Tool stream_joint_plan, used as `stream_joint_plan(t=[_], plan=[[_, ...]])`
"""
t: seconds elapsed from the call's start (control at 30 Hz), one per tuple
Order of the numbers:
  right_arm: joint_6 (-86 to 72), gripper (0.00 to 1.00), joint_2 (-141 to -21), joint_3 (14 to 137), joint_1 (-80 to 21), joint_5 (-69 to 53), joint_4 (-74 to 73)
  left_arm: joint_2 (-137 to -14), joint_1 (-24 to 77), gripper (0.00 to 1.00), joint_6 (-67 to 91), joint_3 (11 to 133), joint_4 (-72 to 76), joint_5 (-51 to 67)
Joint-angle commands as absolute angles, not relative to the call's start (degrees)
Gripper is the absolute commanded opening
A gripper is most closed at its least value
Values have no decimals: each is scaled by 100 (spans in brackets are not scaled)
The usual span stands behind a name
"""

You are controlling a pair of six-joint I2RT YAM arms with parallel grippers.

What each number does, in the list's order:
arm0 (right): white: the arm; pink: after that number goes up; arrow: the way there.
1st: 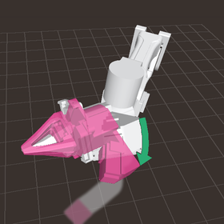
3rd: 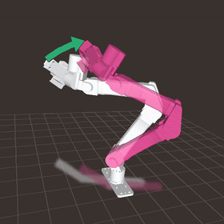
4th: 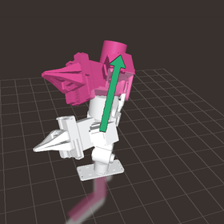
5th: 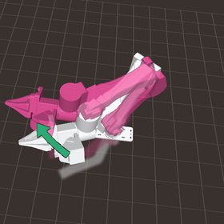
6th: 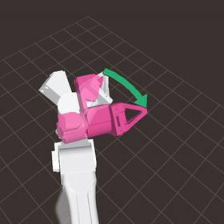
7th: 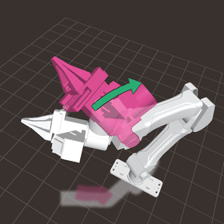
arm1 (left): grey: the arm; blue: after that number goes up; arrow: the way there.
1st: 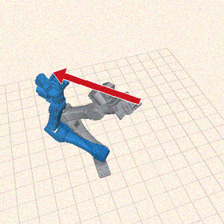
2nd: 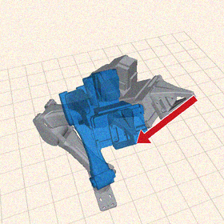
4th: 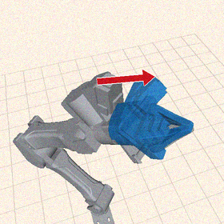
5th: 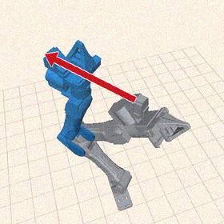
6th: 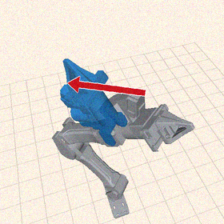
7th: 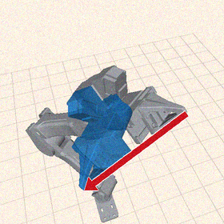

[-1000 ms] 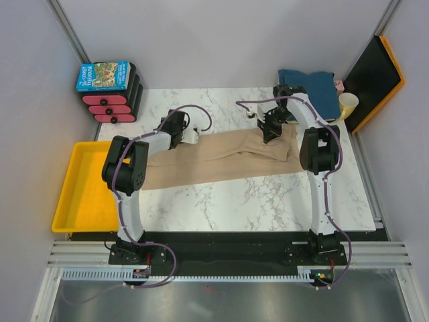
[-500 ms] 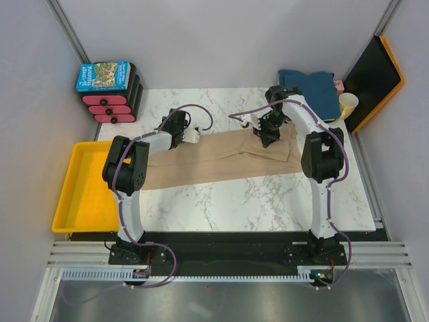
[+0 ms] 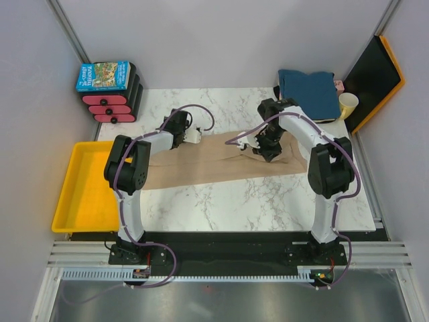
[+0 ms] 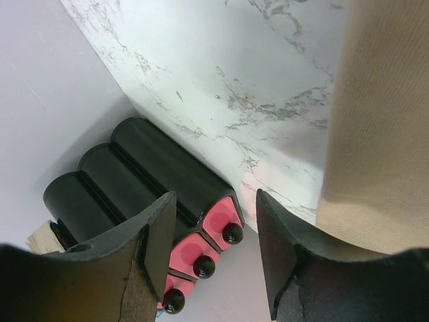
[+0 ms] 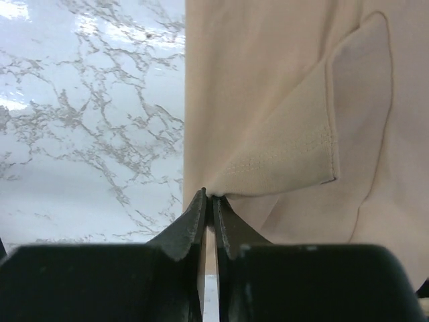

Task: Fold and stack the t-shirts
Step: Rotate the tshirt 90 degrees

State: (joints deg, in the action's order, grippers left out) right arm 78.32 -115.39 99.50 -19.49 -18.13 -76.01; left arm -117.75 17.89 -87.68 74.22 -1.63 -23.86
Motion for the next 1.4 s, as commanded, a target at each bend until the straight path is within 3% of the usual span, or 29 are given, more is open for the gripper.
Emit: stream_joint_plan(t=[0.0, 0.03, 0.13, 0.3, 0.37, 0.53, 0.63, 1.0, 1.37], plan=[[7858, 19, -11215, 9581, -2223, -1767, -8367, -11795, 1837, 58, -8578, 7594, -141, -2329], [7840, 28, -11154, 9502, -2328, -1740, -8376, -11778, 1828, 59, -8569, 7585, -141, -2329], [7822, 37, -10935, 9159, -2530, -1714, -8376, -11777, 1837, 58, -8569, 7568, -114, -2312], [7779, 41, -10670, 9096, -2681, -1644, -8358, -11795, 1846, 58, -8534, 7567, -106, -2285], [7673, 36, -10784, 9385, -2637, -1547, -8341, -11804, 1846, 58, -8517, 7567, -105, -2268], [6804, 10, -11416, 9922, -1989, -1205, -7262, -11777, 1881, 58, -8446, 7524, -105, -2241], [6365, 0, -11925, 10431, -1610, -1082, -6760, -11751, 1872, 58, -8455, 7462, -88, -2233], [6152, 0, -12919, 10855, -1336, -616, -5864, -11549, 1872, 58, -8455, 7322, -105, -2320], [5889, 0, -13623, 11637, -1353, -527, -5318, -11004, 1863, 57, -9220, 5660, -422, -1468]])
